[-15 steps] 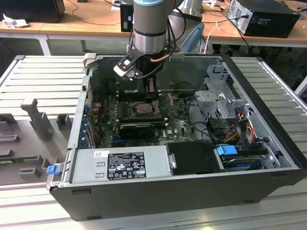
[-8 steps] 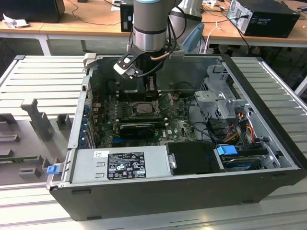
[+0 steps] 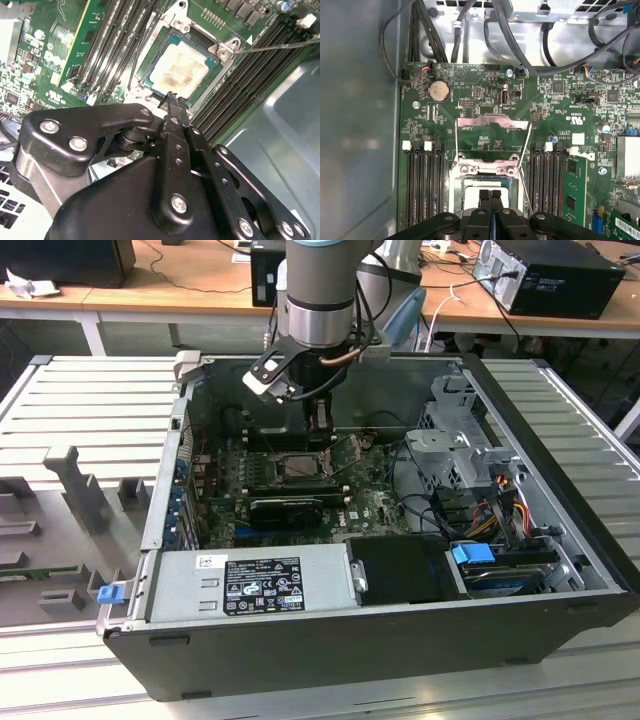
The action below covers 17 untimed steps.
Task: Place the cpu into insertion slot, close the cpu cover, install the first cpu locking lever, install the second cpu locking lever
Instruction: 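Close the cpu cover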
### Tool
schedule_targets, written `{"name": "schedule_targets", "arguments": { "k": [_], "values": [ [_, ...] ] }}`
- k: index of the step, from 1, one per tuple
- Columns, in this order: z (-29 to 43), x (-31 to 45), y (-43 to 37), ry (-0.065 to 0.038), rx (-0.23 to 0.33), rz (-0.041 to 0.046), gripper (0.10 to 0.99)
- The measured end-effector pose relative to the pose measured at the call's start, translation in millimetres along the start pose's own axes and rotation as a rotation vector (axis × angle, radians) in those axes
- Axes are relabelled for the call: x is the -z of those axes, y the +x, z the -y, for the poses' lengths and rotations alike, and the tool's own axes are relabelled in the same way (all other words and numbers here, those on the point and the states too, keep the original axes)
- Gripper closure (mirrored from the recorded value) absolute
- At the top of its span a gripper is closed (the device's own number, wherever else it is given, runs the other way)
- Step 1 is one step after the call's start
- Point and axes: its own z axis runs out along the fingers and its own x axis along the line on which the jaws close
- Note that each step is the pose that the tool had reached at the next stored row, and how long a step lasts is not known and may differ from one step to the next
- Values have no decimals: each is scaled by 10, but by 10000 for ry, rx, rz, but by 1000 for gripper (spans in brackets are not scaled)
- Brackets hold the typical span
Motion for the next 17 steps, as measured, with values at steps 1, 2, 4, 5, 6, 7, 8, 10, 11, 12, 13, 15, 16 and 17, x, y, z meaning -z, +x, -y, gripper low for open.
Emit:
{"name": "schedule_targets", "arguments": {
  "k": [1,2,4,5,6,7,8,10,11,12,13,15,16,17],
  "values": [
    [-16,-1,0,7,0,-1,980],
    [-42,-2,0,17,-1,-2,980],
    [-78,-3,-1,24,0,-2,980],
    [-92,-3,-1,27,1,-2,980],
    [-114,-4,-2,41,0,-2,980],
    [-136,-5,-6,51,-1,-9,980],
    [-155,-5,-9,58,1,-15,980],
    [-157,-5,-14,58,-1,-42,980],
    [-159,-6,-15,57,-1,-52,980],
    [-159,-6,-15,57,-2,-59,980],
    [-158,-1,-16,59,-2,-57,980],
    [-160,22,-16,58,-1,-60,980],
    [-160,32,-16,58,-2,-58,980],
    [-160,40,-16,58,-2,-59,980]
  ]
}}
